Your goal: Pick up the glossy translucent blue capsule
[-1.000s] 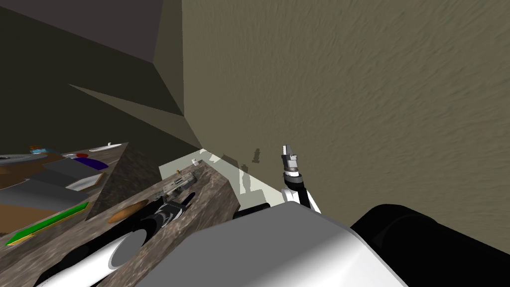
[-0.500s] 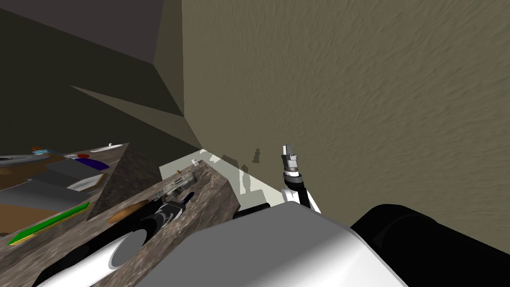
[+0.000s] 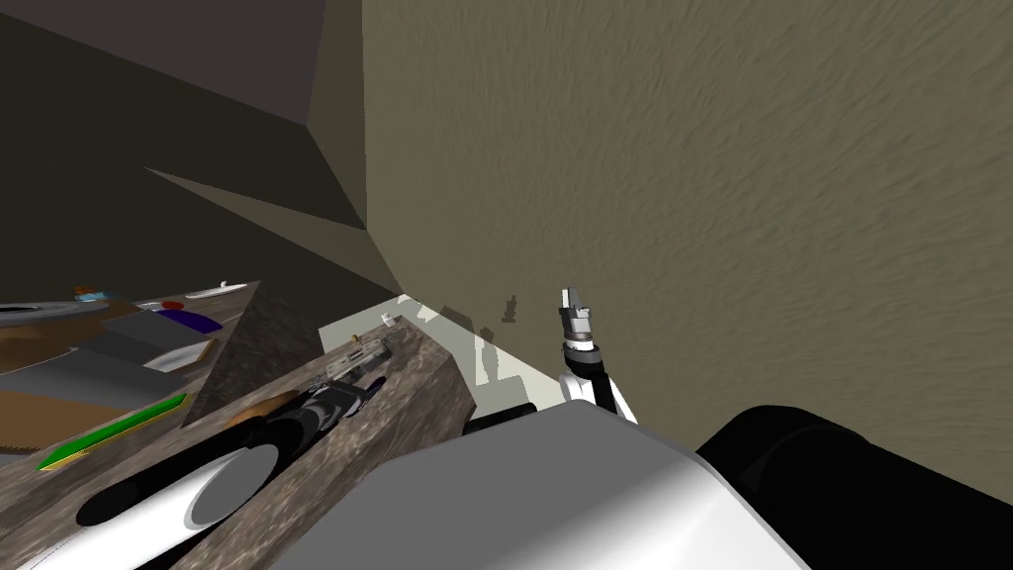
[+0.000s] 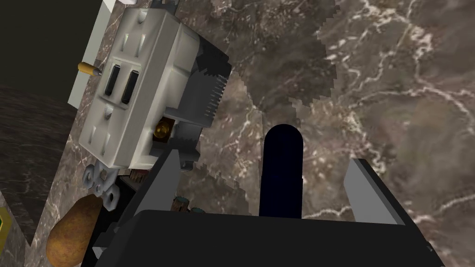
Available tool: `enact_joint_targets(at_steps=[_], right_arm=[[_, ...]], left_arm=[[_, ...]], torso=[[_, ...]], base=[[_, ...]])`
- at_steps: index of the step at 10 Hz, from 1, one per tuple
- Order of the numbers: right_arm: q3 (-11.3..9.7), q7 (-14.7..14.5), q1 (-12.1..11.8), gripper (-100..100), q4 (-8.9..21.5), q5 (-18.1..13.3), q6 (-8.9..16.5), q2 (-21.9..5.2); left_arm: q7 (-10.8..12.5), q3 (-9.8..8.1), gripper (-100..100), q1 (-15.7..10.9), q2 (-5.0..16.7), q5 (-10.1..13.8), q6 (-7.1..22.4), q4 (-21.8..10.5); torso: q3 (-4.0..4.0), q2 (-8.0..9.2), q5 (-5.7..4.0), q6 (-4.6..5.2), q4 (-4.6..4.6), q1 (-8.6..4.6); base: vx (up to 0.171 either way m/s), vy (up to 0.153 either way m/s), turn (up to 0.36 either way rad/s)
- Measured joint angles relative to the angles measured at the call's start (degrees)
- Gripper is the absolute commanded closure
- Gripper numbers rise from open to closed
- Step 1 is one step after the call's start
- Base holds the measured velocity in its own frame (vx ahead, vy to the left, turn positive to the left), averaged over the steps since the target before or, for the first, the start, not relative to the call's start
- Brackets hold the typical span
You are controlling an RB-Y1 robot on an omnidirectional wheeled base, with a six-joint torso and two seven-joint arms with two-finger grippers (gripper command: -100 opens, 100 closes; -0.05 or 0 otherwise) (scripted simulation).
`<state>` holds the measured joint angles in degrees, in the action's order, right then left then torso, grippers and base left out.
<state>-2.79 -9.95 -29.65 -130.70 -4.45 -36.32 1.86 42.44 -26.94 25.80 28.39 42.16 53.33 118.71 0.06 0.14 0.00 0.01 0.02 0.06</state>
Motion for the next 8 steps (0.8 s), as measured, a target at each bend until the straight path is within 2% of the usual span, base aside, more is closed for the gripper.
enact_joint_targets(at_steps=[5, 8], right_arm=[[0.00, 0.00, 0.00, 0, 0.00, 0.00, 0.00, 0.00], [0.01, 0.00, -0.01, 0, 0.00, 0.00, 0.00, -0.01]], left_arm=[[2.92, -1.95, -100, 0.30, 2.70, 5.77, 1.99, 2.45], [3.82, -2.98, -100, 2.02, 2.82, 6.20, 5.32, 3.06]], torso=[[-0.09, -0.16, 0.04, 0.00, -0.04, 0.16], [-0.19, -0.33, 0.10, 0.01, -0.08, 0.38]], base=[[-0.015, 0.004, -0.021], [0.038, 0.056, -0.075]])
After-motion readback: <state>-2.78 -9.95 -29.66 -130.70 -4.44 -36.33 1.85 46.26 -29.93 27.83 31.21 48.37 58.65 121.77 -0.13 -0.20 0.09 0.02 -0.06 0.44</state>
